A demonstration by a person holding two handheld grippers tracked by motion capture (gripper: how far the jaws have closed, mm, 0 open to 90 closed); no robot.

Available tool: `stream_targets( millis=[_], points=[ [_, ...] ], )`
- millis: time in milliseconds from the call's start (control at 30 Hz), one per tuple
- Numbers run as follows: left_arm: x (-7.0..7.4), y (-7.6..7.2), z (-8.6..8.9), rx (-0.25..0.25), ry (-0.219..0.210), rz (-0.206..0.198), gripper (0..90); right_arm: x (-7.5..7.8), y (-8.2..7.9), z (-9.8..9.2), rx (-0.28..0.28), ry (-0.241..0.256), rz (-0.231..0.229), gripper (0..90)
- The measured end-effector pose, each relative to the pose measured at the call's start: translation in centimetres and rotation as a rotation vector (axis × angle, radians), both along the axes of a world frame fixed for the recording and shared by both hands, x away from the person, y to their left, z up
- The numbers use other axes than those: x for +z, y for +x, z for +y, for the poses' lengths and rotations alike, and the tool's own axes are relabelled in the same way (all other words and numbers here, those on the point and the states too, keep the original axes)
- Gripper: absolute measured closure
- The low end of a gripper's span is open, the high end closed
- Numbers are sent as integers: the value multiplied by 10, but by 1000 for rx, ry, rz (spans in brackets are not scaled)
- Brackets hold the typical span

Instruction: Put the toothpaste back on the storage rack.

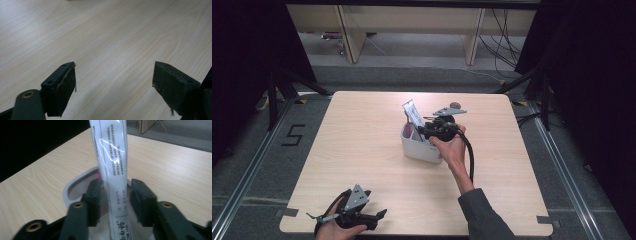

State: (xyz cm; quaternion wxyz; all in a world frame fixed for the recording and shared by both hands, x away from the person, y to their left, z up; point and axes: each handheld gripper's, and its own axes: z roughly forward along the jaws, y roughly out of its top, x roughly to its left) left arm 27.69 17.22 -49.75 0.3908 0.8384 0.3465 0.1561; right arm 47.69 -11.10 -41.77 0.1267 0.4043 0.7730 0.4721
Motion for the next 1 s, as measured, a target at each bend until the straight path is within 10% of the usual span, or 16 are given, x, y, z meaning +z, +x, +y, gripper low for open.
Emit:
stream_targets(
  millis=[1000],
  points=[
    [-1, 1, 1, 1, 2, 0, 185, 19, -33, -57, -15, 51, -21, 419]
  ],
)
